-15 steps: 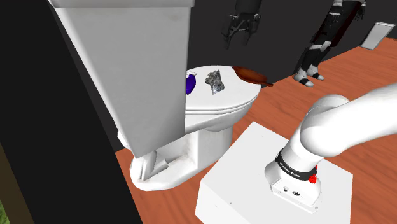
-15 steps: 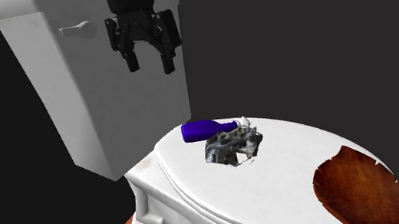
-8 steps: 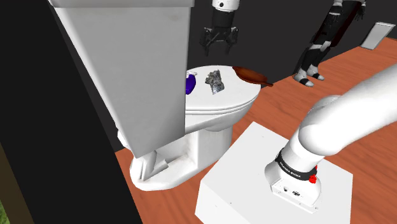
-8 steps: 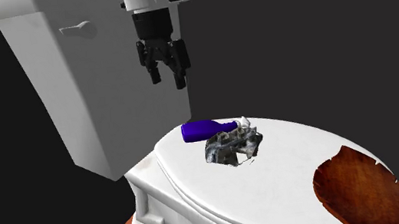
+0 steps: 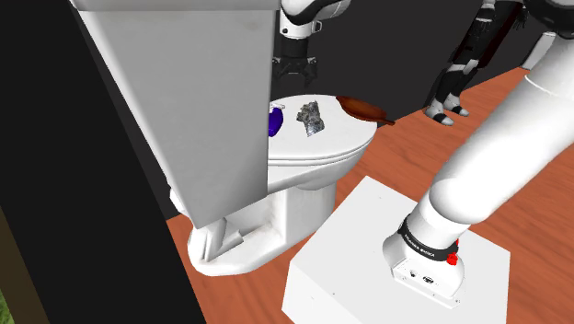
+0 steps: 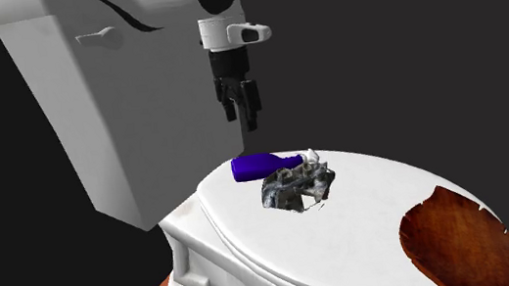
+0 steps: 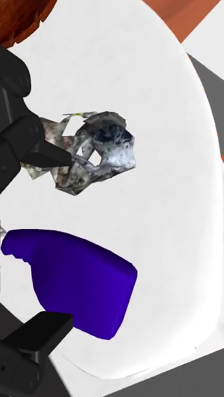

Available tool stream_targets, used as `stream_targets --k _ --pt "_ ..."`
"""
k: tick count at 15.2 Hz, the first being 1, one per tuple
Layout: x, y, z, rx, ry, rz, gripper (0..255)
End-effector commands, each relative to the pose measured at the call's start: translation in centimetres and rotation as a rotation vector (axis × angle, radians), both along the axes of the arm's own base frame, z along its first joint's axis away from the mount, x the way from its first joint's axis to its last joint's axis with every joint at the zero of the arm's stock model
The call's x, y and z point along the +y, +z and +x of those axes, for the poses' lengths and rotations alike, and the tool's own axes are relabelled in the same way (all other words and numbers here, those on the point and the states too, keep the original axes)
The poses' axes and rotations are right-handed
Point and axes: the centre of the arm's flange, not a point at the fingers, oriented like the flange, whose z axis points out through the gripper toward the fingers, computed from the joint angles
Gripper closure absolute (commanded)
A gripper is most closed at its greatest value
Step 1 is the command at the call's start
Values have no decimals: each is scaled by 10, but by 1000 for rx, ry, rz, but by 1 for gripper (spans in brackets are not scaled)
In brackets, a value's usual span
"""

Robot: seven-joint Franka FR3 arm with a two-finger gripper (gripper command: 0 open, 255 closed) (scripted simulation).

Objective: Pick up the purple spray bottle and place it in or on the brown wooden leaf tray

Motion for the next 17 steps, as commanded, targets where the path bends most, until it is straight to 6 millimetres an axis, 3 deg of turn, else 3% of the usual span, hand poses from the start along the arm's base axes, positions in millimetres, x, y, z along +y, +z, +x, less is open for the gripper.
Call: stream_targets --k 1,13,17 --pt "-5 -18 21 10 -67 1 0" --pt "-73 -122 132 69 -453 10 0" --pt "-74 -139 131 70 -456 10 0"
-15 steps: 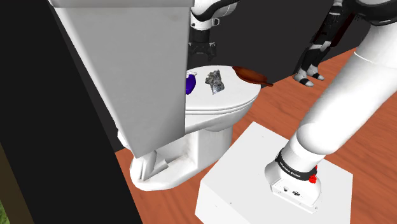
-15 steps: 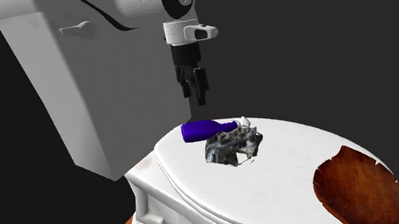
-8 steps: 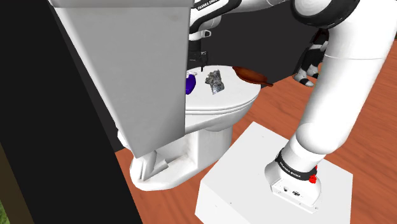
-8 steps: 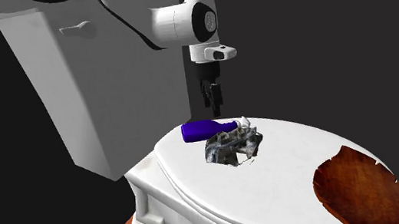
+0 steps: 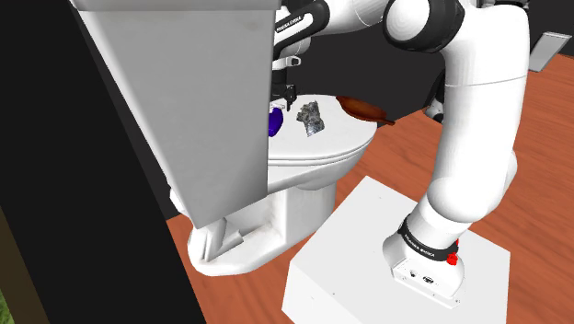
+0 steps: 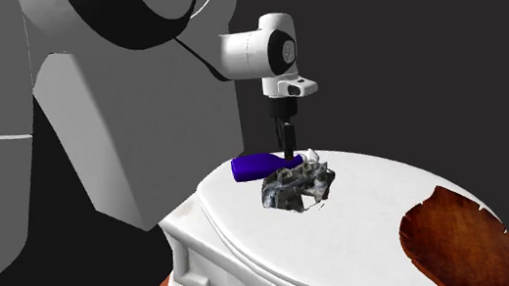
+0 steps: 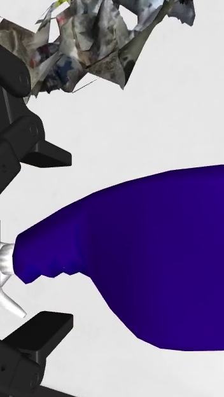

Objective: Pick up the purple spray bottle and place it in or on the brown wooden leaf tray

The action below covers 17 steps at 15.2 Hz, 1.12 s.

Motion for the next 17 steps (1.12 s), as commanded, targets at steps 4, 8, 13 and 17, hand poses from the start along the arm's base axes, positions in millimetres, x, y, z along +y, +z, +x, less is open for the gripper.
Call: stream_targets --k 4,8,13,17 --pt "-1 -30 -1 0 -2 0 0" --pt "-1 -30 -1 0 -2 0 0" --pt "-1 -30 -1 0 -2 0 255" --pt "-1 -30 -1 0 -2 0 255"
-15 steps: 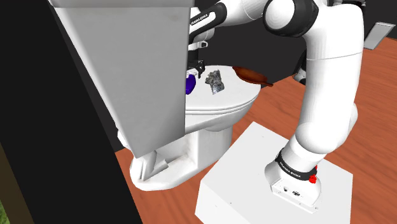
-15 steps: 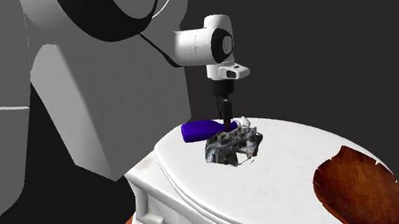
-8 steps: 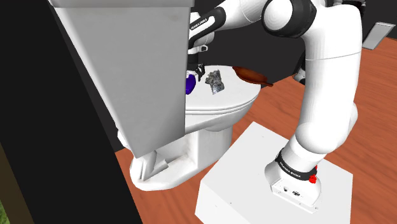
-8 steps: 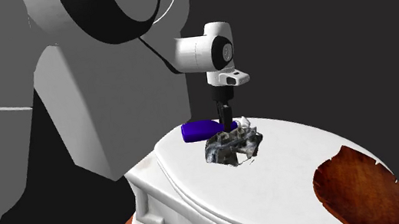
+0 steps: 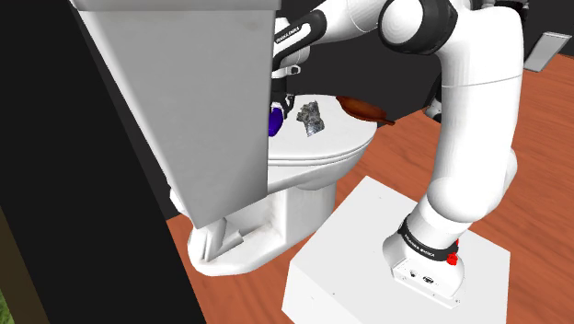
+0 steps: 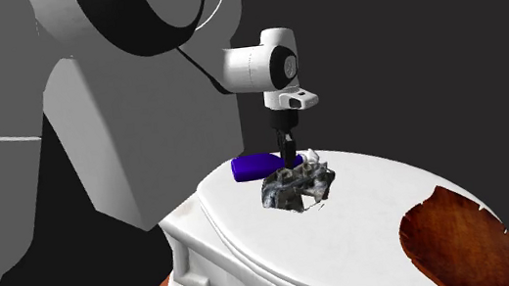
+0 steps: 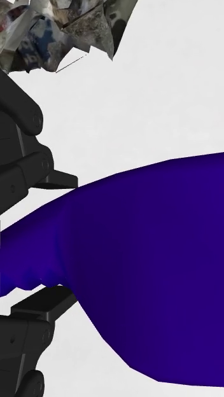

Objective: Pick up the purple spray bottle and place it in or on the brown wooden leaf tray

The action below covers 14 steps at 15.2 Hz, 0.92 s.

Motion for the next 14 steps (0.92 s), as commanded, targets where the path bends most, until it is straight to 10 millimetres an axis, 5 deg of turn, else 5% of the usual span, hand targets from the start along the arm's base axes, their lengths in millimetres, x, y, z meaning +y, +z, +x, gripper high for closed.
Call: stream_targets --k 1,5,14 --pt "0 0 0 0 0 0 255" --pt "0 0 0 0 0 0 255" --pt "0 47 0 0 0 0 255"
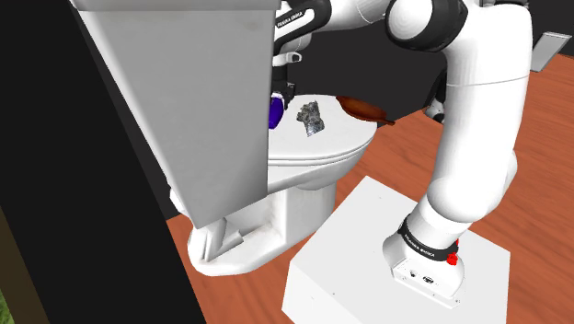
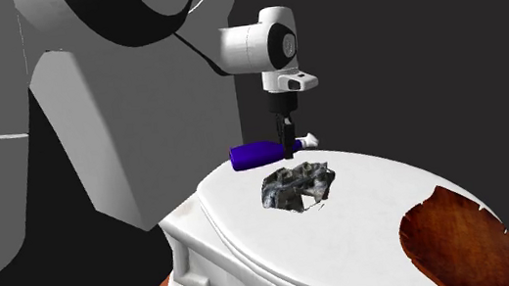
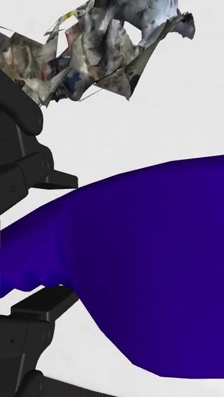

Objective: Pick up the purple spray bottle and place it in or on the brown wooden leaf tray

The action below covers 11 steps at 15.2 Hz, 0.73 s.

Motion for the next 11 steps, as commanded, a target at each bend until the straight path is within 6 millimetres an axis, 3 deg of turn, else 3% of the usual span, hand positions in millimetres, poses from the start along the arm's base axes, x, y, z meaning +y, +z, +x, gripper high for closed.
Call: stream_targets --k 1,11 --pt "0 10 -1 0 0 0 255" --pt "0 59 -1 0 0 0 255"
